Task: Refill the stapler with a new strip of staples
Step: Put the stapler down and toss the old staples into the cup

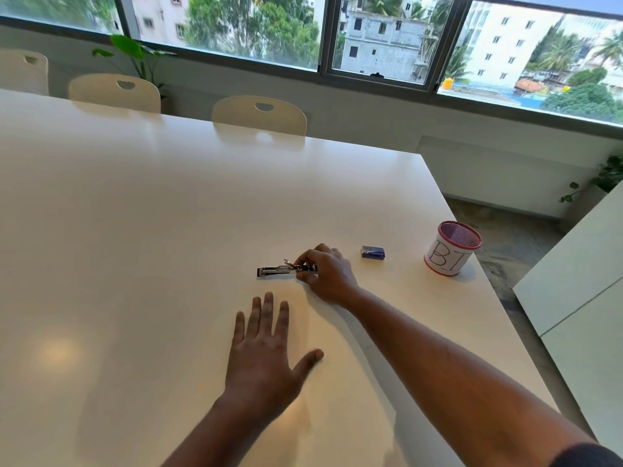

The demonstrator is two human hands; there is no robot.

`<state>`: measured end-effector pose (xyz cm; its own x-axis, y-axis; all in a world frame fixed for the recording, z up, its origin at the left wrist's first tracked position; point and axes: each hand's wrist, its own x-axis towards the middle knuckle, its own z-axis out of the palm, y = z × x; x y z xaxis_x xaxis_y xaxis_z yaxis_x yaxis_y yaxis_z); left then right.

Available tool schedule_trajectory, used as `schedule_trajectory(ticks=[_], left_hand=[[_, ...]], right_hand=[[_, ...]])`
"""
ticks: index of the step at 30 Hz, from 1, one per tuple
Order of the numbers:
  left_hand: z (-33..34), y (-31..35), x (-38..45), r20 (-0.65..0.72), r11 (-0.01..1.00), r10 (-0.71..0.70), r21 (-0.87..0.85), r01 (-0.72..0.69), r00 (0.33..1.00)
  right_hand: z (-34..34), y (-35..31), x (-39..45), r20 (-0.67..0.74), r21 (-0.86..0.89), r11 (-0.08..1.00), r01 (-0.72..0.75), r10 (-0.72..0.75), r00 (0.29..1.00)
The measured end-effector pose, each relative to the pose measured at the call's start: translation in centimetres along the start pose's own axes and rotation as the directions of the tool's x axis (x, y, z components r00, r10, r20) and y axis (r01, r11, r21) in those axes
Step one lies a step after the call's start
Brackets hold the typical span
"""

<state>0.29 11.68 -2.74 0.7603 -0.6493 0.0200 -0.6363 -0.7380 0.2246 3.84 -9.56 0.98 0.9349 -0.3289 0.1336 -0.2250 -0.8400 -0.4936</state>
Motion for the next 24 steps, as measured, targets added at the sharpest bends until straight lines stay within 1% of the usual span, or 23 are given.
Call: schedule_trajectory(ticks=[3, 5, 7, 8, 10, 12, 14, 18, 21, 23, 24], left_hand=[[0.0, 0.0, 0.1, 0.006, 1.0, 0.025, 0.004, -0.026, 1.0], [0.1, 0.0, 0.2, 0.006, 0.999, 0.051, 0.003, -0.051, 0.999], [0.1, -0.1, 0.3, 0.004, 0.997, 0.073, -0.003, -0.073, 0.997], [0.2, -0.2, 0.3, 0.002, 0.997, 0.08, -0.007, -0.08, 0.997], [0.5, -0.4, 0.4, 0.012, 0.995, 0.094, -0.017, -0.093, 0.996], [0.6, -0.5, 0.4, 0.018, 0.994, 0.107, -0.02, -0.106, 0.994], [0.7, -0.5, 0.4, 0.019, 0.992, 0.123, -0.019, -0.123, 0.992], [0.8, -0.3, 1.3, 0.028, 0.981, 0.193, -0.032, -0.192, 0.981], [1.0, 0.4, 2.3, 0.02, 0.964, 0.259, -0.058, -0.258, 0.966], [1.1, 1.2, 3.2, 0.018, 0.954, 0.289, -0.085, -0.287, 0.957], [1.1, 1.7, 3.8, 0.011, 0.952, 0.294, -0.092, -0.291, 0.956]], right_hand=[[0.2, 0.1, -0.1, 0.01, -0.013, 1.0, -0.002, 0.002, 1.0], [-0.1, 0.1, 0.0, 0.046, -0.019, 1.0, -0.004, 0.005, 0.999], [-1.1, 0.3, -0.3, 0.067, 0.011, 1.0, -0.014, 0.013, 0.998], [-1.8, 0.4, -0.6, 0.04, 0.05, 0.998, -0.024, 0.023, 0.999], [-3.2, 1.5, -1.9, -0.076, 0.153, 0.987, -0.057, 0.069, 0.995], [-4.7, 3.0, -4.2, -0.173, 0.235, 0.966, -0.104, 0.147, 0.974], [-6.1, 4.5, -7.2, -0.207, 0.294, 0.938, -0.185, 0.252, 0.945], [-7.0, 6.5, -13.2, -0.228, 0.328, 0.884, -0.333, 0.416, 0.88], [-5.9, 6.5, -16.7, -0.278, 0.345, 0.873, -0.346, 0.447, 0.851], [-5.0, 6.4, -18.3, -0.339, 0.33, 0.888, -0.32, 0.428, 0.838], [-4.8, 6.5, -18.8, -0.357, 0.304, 0.905, -0.297, 0.397, 0.846]])
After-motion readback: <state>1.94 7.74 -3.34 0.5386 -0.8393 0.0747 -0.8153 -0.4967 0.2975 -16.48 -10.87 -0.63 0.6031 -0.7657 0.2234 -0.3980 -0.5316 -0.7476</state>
